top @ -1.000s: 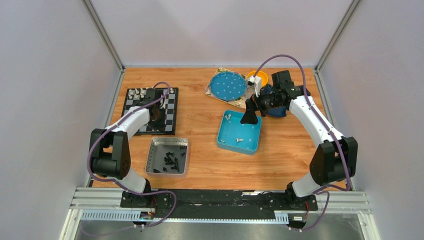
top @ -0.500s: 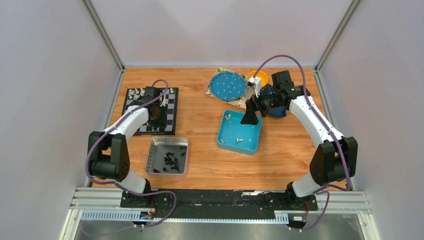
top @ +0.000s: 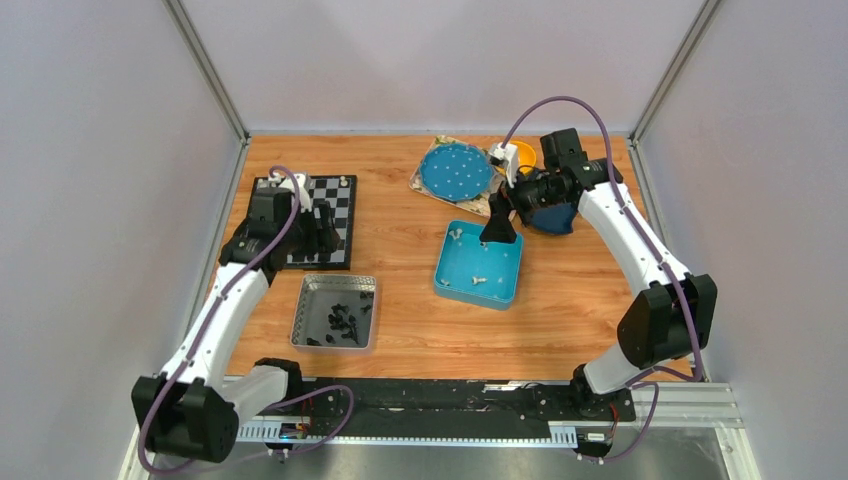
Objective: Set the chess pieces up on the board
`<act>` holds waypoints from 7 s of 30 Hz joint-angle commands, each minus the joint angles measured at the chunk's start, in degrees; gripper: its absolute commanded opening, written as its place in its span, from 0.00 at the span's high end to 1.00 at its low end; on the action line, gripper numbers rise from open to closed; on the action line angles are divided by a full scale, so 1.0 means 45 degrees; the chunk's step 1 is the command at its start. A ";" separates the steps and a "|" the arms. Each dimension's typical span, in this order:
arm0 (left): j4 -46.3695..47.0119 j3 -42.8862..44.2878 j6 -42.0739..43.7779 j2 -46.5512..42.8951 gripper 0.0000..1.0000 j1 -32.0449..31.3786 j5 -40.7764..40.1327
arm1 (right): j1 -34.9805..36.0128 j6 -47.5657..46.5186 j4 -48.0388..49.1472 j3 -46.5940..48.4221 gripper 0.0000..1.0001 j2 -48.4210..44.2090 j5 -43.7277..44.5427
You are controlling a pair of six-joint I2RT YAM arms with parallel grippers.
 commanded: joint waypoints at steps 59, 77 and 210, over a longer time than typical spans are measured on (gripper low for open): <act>0.1715 -0.7795 -0.4834 -0.6218 0.32 -0.0085 0.3948 | 0.7466 -0.0984 0.0026 0.0555 0.02 0.1337 0.1827; -0.2736 -0.5139 -0.4111 -0.4597 0.49 -0.0280 -0.0094 | 0.7505 -0.1023 -0.0072 0.0653 0.02 0.1455 0.1670; 0.0758 0.1521 -0.1338 0.4544 0.94 0.6848 -0.0837 | 0.7583 -0.1043 -0.0170 0.0614 0.01 0.1221 0.1397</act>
